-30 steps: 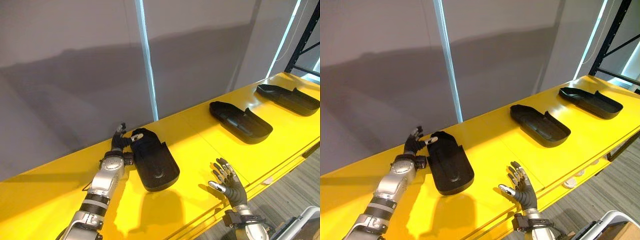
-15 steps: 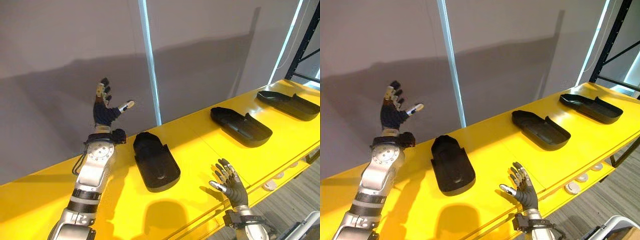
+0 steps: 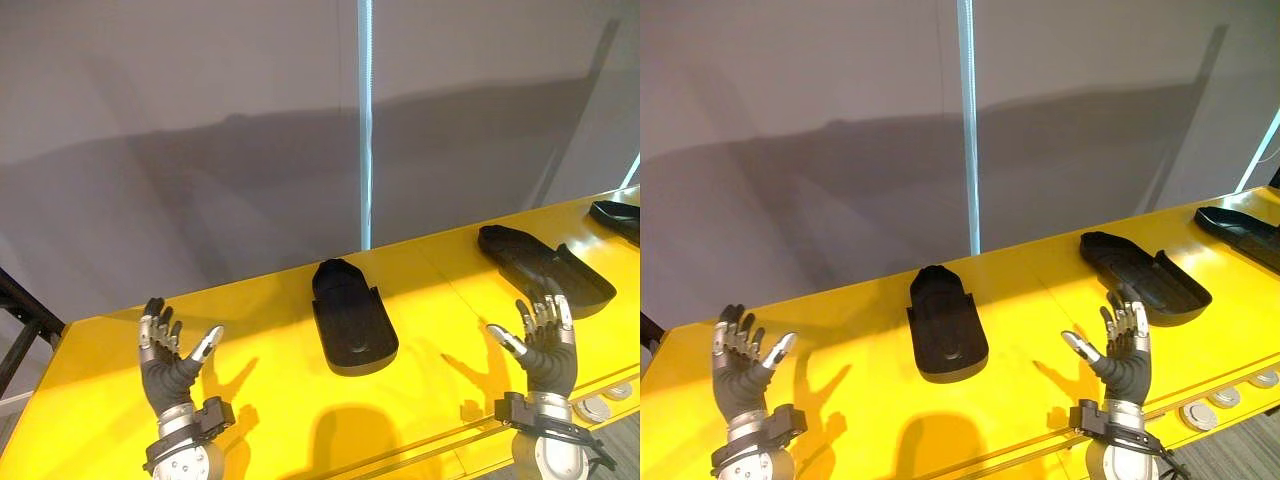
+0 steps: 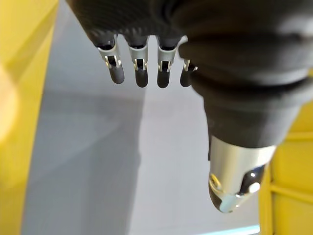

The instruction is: Walk over and take plastic housings, then place them on the shelf

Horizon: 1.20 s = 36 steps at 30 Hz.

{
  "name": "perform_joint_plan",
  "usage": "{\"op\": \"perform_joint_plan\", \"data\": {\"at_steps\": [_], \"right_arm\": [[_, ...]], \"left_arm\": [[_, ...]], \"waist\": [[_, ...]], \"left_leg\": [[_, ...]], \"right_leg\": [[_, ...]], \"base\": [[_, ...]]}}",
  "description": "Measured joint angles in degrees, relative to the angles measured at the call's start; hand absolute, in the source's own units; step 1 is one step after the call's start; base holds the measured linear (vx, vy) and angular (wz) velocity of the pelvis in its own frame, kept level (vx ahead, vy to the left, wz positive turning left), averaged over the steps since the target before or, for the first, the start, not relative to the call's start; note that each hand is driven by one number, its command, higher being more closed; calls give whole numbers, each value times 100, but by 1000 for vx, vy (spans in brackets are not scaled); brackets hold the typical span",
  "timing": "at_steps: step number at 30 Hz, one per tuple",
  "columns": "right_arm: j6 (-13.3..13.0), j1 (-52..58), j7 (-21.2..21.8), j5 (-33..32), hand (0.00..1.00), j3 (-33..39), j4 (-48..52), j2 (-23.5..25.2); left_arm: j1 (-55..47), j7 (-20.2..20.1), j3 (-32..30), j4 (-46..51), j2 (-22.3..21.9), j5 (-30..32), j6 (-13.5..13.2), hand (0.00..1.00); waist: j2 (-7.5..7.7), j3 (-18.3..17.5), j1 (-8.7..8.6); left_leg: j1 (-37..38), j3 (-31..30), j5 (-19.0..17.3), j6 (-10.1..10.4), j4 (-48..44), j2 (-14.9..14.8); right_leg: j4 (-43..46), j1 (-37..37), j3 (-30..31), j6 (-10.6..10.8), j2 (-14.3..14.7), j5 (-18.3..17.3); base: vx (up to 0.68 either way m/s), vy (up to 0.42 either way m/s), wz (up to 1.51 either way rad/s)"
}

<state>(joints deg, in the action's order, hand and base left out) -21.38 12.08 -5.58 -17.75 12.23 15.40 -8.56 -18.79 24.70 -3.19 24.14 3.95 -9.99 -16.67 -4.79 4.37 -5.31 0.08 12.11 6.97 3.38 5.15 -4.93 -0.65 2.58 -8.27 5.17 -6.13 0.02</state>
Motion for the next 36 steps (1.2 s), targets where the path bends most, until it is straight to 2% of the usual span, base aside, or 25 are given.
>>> {"op": "perform_joint_plan", "data": {"at_steps": [6,9,11,12,13,14,15,16,17,19,20,21,23,24,25,26,27,28,30,31,32,33,34,35,36], "right_arm": [[-108,153,223,-348,0,82,-12,33],[-108,129,222,-338,0,16,-119,36],[-111,2,206,-320,0,-99,-314,34],[-111,-143,180,-281,0,-245,-502,24],[-109,-238,119,-225,0,-400,-607,2],[-109,-268,103,-215,0,-470,-620,-4],[-109,-257,58,-215,0,-575,-626,-6],[-109,-214,15,-216,0,-589,-626,-1],[-107,-75,-109,-218,0,-542,-628,5],[-108,38,-77,-234,0,-501,-625,27],[-113,161,79,-267,0,-349,-625,95],[-118,222,245,-364,0,-166,-633,207],[-231,112,471,-486,0,-91,-658,229],[-334,-53,655,-561,0,-127,-747,221],[-389,-253,746,-643,0,-238,-874,211],[-435,-372,758,-646,0,-321,-986,203],[-474,-556,747,-641,0,-477,-1190,182],[-481,-721,666,-585,0,-750,-1480,174],[-483,-792,557,-410,0,-1052,-1732,181],[-483,-809,494,-260,0,-1243,-1873,184],[-472,-807,461,-194,0,-1315,-1915,198],[-436,-785,428,-164,0,-1341,-1982,160],[-374,-794,421,-178,0,-1298,-1995,51],[-333,-800,432,-195,0,-1278,-1982,-27],[-194,-771,466,-229,0,-1207,-1896,-191]], "left_arm": [[-22,-225,-232,-1,-8,-3,-425,0],[-5,-303,-233,-11,-28,-15,-560,0],[0,-350,-273,-12,-60,-124,-716,0],[-4,-345,-342,-12,-85,-123,-815,0],[-5,-339,-380,-8,-117,-124,-924,0],[-6,-334,-387,-6,-130,-124,-973,0],[4,-353,-369,-6,-131,-125,-1045,0],[27,-381,-340,-6,-131,-125,-1090,0],[177,-393,-214,-15,-124,-123,-1133,0],[414,-377,-165,-133,-104,-132,-1136,0],[685,-293,-127,-353,-48,-118,-1113,0],[926,-121,-44,-564,31,-99,-1045,0],[1049,67,-60,-635,52,-92,-950,0],[1072,129,-150,-619,68,-54,-942,0],[1093,130,-254,-620,72,9,-924,0],[1092,129,-272,-622,71,8,-911,0],[1096,129,-281,-624,70,12,-889,0],[1081,125,-279,-623,69,25,-891,0],[1046,130,-302,-623,72,18,-917,0],[1042,134,-374,-619,102,2,-970,0],[1045,154,-414,-618,144,1,-985,0],[1034,252,-447,-656,93,-12,-990,0],[1021,338,-420,-654,-14,-4,-992,0],[1021,398,-423,-655,-75,-2,-991,0],[1036,514,-431,-651,-239,-4,-992,0]], "waist": [[31,19,5],[87,56,71],[187,123,135],[286,192,227],[332,236,351],[329,250,379],[325,256,335],[321,257,296],[300,314,270],[331,451,190],[346,585,57],[379,685,-34],[335,734,-9],[315,740,36],[295,747,147],[301,743,194],[300,739,295],[310,733,435],[344,711,542],[407,672,635],[438,656,665],[362,622,672],[322,595,644],[314,585,612],[253,543,519]], "left_leg": [[-29,-146,40,-48,-2,12],[-32,-176,28,-37,-24,9],[-58,-302,-115,115,-202,67],[-160,-519,-445,191,-625,107],[-295,-797,-858,162,-1176,174],[-342,-904,-1046,121,-1423,194],[-424,-914,-1342,43,-1862,175],[-454,-901,-1466,32,-2056,145],[-451,-871,-1679,-48,-2472,73],[-334,-810,-1821,-27,-2648,-1],[-182,-599,-1912,-89,-2628,-31],[-16,-311,-1890,-134,-2518,-58],[83,140,-1851,-201,-2435,-180],[110,416,-1848,-208,-2416,-359],[118,604,-1834,-185,-2437,-564],[131,666,-1812,-147,-2455,-672],[101,715,-1757,-54,-2505,-884],[34,730,-1647,133,-2525,-1151],[-51,726,-1492,390,-2550,-1409],[-136,732,-1368,602,-2586,-1636],[-178,727,-1312,705,-2607,-1747],[-205,662,-1143,741,-2491,-2037],[-103,668,-868,608,-2274,-2207],[-54,670,-702,603,-2185,-2265],[-18,678,-403,452,-2088,-2407]], "right_leg": [[-1,106,-171,-41,-5,38],[-2,52,-137,-30,6,26],[6,-14,84,-27,10,20],[26,-73,355,-1,17,4],[53,-139,677,-3,60,5],[92,-169,836,-6,93,8],[177,-230,1094,-11,159,19],[223,-258,1215,-36,195,47],[320,-309,1589,-9,291,93],[456,-372,1957,65,356,144],[545,-377,2050,76,371,152],[581,-401,1939,38,290,131],[948,-599,1174,12,18,111],[1497,-782,629,-92,-182,-52],[2110,-857,271,-297,-414,-212],[2392,-858,178,-397,-549,-277],[2890,-834,55,-467,-867,-316],[3354,-727,-15,-496,-1304,-300],[3511,-632,-10,-636,-1660,-195],[3059,-478,-10,-900,-1774,178],[2716,-388,12,-894,-1744,499],[2586,-276,-78,-101,-1449,-120],[2552,-300,-89,442,-1266,-529],[2523,-287,-126,678,-1206,-706],[2450,-274,-294,788,-1072,-999]], "base": [[41,-8,12],[8,-2,-1],[-20,23,-41],[-13,42,-104],[-1,51,-120],[21,81,-129],[30,82,-96],[43,142,-134],[28,126,-120],[8,111,-131],[-85,135,-124],[-112,131,-118],[-92,74,-114],[-55,6,-118],[-40,-41,-105],[-27,-152,-80],[-32,-361,-57],[-30,-426,-47],[-24,-535,-35],[-15,-566,-42],[-12,-625,-50],[-20,-634,-60],[-20,-627,-60],[-27,-594,-61],[-32,-542,-47]]}}
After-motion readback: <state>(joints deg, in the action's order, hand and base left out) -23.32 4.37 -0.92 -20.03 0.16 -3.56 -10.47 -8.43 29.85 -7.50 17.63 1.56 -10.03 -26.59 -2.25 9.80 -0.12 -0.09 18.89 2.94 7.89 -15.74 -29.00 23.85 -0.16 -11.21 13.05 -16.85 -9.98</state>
